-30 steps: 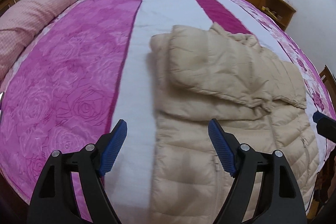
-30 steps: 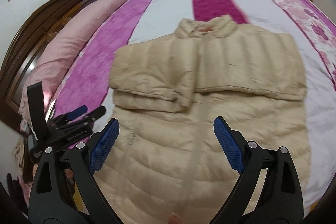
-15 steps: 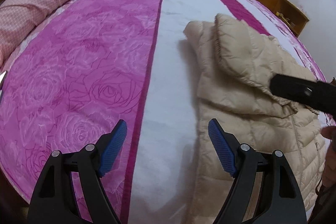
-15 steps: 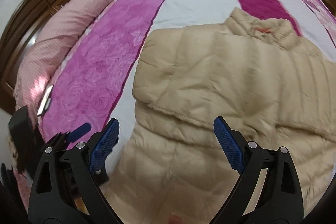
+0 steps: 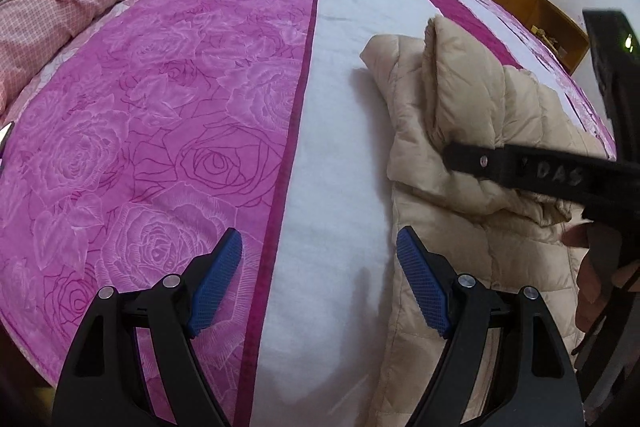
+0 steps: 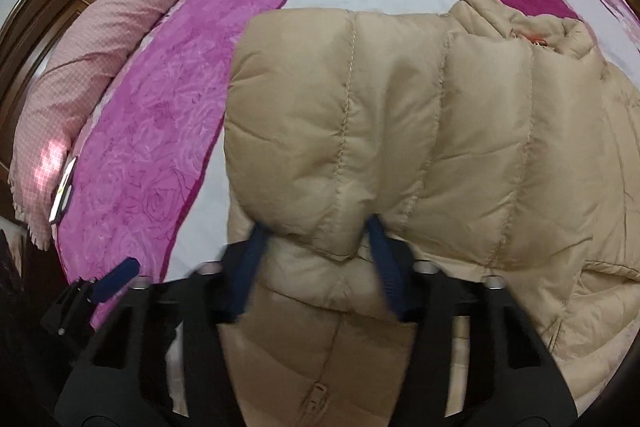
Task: Fold large clothes
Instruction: 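Grasp the side edge of the jacket body with the right gripper, then fold the held side edge over toward the zipper and release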
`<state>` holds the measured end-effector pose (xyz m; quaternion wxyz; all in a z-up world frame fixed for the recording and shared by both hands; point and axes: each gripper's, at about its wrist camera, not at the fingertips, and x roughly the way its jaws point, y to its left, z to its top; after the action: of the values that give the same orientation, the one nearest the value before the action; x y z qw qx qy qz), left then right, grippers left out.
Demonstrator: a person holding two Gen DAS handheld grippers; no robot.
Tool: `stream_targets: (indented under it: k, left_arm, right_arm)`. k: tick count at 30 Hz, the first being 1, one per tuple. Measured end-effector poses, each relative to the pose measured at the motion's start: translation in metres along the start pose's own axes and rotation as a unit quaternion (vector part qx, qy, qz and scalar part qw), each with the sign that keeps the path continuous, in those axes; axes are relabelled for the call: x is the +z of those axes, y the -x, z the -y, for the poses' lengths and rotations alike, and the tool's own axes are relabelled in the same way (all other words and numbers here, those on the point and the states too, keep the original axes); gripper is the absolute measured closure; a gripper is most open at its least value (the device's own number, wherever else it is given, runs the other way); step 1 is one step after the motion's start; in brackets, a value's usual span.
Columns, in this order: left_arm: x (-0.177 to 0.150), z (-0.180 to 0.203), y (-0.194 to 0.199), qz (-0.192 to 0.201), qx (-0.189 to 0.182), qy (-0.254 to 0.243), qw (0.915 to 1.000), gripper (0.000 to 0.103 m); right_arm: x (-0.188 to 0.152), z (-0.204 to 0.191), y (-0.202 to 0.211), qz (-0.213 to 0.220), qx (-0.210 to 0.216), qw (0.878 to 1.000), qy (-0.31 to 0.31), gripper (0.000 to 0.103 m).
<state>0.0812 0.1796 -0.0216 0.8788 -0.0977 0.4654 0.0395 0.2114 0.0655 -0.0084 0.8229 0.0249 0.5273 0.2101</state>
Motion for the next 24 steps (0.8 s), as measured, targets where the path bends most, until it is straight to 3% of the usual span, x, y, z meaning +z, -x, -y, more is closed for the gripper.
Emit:
stream_targets:
  k: [1, 4, 17, 24]
  left_arm:
    - [0.001, 0.001, 0.001, 0.002, -0.001, -0.001, 1.0000, 0.026]
    - [0.002, 0.006, 0.006, 0.006, 0.000, -0.009, 0.9999, 0.026]
    - [0.012, 0.050, 0.022, 0.013, -0.025, -0.038, 0.9989, 0.026]
    - [0.024, 0.090, 0.032, 0.027, -0.041, -0.061, 0.9969, 0.026]
  right_arm:
    - [-0.001, 0.004, 0.002, 0.002, -0.001, 1.000, -0.003, 0.080]
    - [-0.004, 0.013, 0.012, 0.008, 0.021, 1.000, -0.015, 0.095]
    - [-0.025, 0.063, 0.124, 0.113, 0.073, 0.990, -0.036, 0.098]
    - [-0.043, 0.127, 0.173, 0.152, 0.047, 0.984, -0.081, 0.098]
